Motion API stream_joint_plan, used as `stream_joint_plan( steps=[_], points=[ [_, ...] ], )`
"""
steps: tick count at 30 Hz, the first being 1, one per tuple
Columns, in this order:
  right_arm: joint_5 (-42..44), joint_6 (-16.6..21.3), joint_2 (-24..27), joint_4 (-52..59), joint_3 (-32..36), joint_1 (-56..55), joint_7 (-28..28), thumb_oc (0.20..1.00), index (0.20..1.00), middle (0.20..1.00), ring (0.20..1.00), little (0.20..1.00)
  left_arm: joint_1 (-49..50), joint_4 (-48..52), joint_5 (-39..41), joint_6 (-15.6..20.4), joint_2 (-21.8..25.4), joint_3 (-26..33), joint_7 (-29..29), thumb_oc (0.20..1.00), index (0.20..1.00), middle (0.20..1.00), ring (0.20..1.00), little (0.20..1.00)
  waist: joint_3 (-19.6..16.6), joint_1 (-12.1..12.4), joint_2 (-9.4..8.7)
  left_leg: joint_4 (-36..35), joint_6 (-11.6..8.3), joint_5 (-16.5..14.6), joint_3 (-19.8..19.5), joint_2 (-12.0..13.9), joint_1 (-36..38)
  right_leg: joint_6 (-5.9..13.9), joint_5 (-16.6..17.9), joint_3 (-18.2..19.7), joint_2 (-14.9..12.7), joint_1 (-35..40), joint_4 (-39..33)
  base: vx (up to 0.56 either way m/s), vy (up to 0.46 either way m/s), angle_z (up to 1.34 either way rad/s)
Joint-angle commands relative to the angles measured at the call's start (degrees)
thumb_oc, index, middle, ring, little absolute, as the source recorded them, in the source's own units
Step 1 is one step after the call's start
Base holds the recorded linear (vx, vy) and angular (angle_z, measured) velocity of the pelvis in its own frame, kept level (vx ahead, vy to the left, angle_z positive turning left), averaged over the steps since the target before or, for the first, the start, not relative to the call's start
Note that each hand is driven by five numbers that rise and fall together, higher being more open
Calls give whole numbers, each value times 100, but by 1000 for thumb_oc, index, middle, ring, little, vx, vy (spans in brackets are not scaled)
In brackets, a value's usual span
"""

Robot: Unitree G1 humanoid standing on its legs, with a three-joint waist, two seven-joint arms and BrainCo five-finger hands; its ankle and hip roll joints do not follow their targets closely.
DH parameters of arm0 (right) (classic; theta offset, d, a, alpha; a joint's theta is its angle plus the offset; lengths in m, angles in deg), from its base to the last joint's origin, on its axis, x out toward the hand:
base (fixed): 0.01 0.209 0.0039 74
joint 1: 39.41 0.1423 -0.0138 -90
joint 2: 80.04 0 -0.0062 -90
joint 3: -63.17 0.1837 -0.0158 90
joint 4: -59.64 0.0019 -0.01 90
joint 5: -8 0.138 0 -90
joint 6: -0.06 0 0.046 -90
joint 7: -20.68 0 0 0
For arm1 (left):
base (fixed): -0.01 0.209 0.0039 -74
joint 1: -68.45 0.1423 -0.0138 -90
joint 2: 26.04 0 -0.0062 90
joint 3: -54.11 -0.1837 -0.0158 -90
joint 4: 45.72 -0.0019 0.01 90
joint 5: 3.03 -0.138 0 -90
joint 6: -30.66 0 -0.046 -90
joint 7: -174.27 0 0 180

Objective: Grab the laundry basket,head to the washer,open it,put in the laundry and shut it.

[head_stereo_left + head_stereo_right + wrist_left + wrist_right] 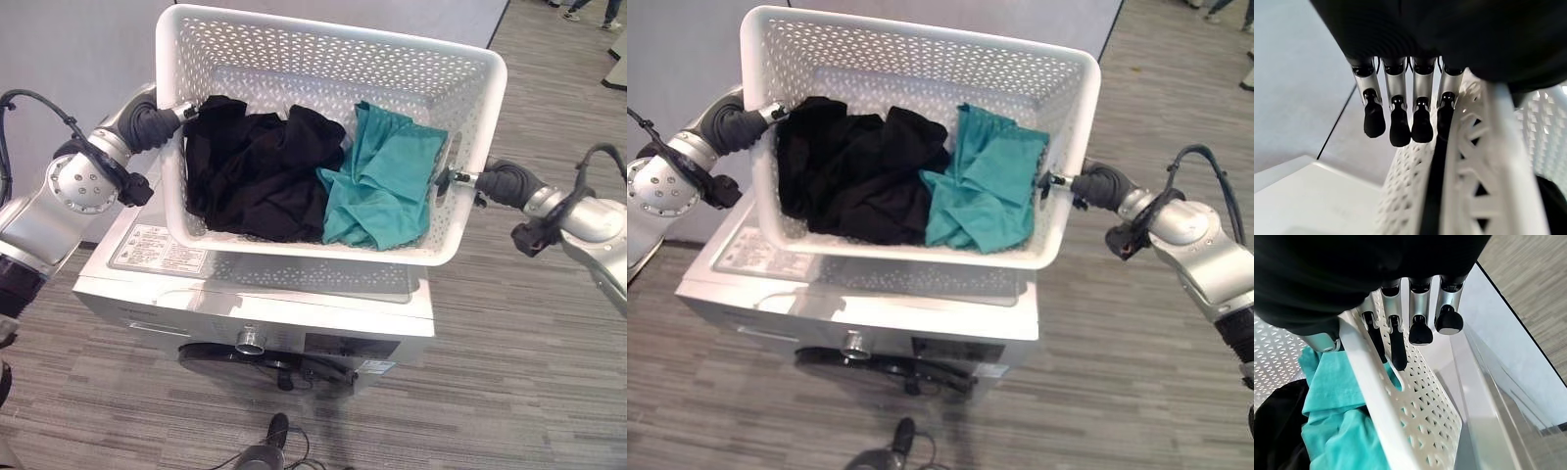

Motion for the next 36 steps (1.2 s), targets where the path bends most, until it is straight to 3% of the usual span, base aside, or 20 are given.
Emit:
stream_joint_plan(
  steps=[1,3,5,7,10,12,13,14,16,17,18,20,21,23,24,25,30,36],
  points=[
    [312,-35,1016,-562,924,-525,-53,200,200,200,200,200,-69,-732,-220,-12,823,837,184,200,200,200,200,200,-493,109,172,375,-404,-768,18,851,506,482,303,-65,-330,-555,429,27,14,13],
    [412,-23,1273,-482,1279,-1025,48,200,200,200,200,200,-79,-626,-226,5,1072,680,320,200,200,200,200,200,-490,80,180,299,-421,-736,14,858,532,497,309,-140,-347,-551,431,7,6,17],
    [373,-11,1311,-606,1093,-907,63,200,200,200,200,200,-205,-722,-220,-2,1039,498,336,200,200,200,200,200,-474,100,195,269,-424,-733,13,857,550,504,329,-150,-363,-546,430,-4,-2,9],
    [364,-41,1152,-918,290,-166,53,200,200,200,200,200,-634,-998,-175,-19,859,-73,374,200,200,200,200,200,-463,121,205,257,-412,-731,15,856,564,509,347,-161,-372,-571,454,0,0,0],
    [345,-64,937,-1219,-389,512,2,200,200,200,200,200,-890,-1318,-83,-32,664,-374,369,200,200,200,200,200,-458,130,213,260,-404,-731,21,854,577,510,348,-162,-376,-563,467,0,0,0],
    [279,-125,581,-1697,-1252,1417,-100,200,200,200,200,200,-1290,-1893,84,-39,294,-782,324,200,200,200,200,200,-459,125,230,245,-401,-765,27,861,626,510,316,-172,-375,-523,464,36,5,0],
    [279,-125,581,-1697,-1252,1417,-100,200,200,200,200,200,-1290,-1893,84,-39,294,-782,324,200,200,200,200,200,-459,125,230,245,-401,-765,27,861,626,510,316,-172,-375,-523,464,44,7,1],
    [180,-187,256,-2127,-1869,2144,-188,200,200,200,200,200,-1714,-2562,214,-50,-154,-1110,249,200,200,200,200,200,-468,115,249,233,-398,-756,26,856,624,512,327,-180,-375,-521,455,0,0,0],
    [133,-208,-138,-2748,-2399,2961,-350,200,200,200,200,200,-2164,-3426,315,-48,-759,-1373,100,200,200,200,200,200,-479,98,269,208,-400,-728,31,849,619,517,352,-193,-381,-531,434,20,25,5],
    [134,-234,-605,-3299,-2734,3574,-462,200,200,200,200,200,-2570,-4403,301,-67,-1337,-1525,-35,200,200,200,200,200,-492,75,279,169,-403,-701,27,848,601,523,372,-193,-382,-549,404,10,17,5],
    [140,-229,-612,-3320,-2760,3607,-459,200,200,200,200,200,-2586,-4425,305,-57,-1343,-1531,-33,200,200,200,200,200,-486,71,284,168,-403,-701,26,849,601,523,372,-194,-382,-549,404,0,0,0],
    [114,-273,-982,-3781,-2989,4017,-502,388,388,388,388,388,-2871,-5175,254,-81,-1795,-1644,-62,269,269,269,269,269,-491,49,292,139,-404,-682,25,846,581,524,383,-189,-379,-579,389,1,4,-2],
    [198,-357,-1384,-4142,-3190,4396,-505,1000,1000,1000,1000,1000,-3123,-5782,218,-126,-2192,-1717,-75,304,304,304,304,304,-510,28,286,112,-404,-668,25,854,563,522,393,-169,-376,-627,384,0,0,0],
    [216,-363,-1553,-4321,-3281,4534,-498,1000,1000,1000,1000,1000,-3181,-6024,220,-138,-2312,-1740,-45,551,551,551,551,551,-510,30,286,110,-405,-666,33,856,556,522,398,-171,-374,-635,380,2,1,-3],
    [209,-373,-1708,-4500,-3359,4660,-528,1000,1000,1000,1000,1000,-3235,-6214,240,-159,-2411,-1757,-38,878,878,878,878,878,-520,35,280,100,-405,-669,39,856,558,521,402,-173,-372,-633,369,12,7,-7],
    [225,-397,-1861,-4629,-3367,4724,-539,1000,1000,1000,1000,1000,-3255,-6372,263,-175,-2477,-1729,-56,1000,1000,1000,1000,1000,-525,31,280,90,-405,-673,54,855,571,522,411,-168,-370,-622,351,18,8,-4],
    [281,-448,-2367,-5200,-3396,4953,-578,1000,1000,1000,1000,1000,-3455,-6859,173,-231,-2706,-1768,-151,1000,1000,1000,1000,1000,-574,14,267,69,-406,-686,83,865,621,514,431,-136,-358,-588,329,3,0,-1],
    [405,-393,-2372,-5123,-3436,5091,-573,1000,1000,1000,1000,1000,-3360,-6912,94,-225,-2589,-1699,-155,1000,1000,1000,1000,1000,-606,-53,265,45,-401,-728,148,880,718,526,426,-124,-368,-600,389,3,2,-1]
  ],
)
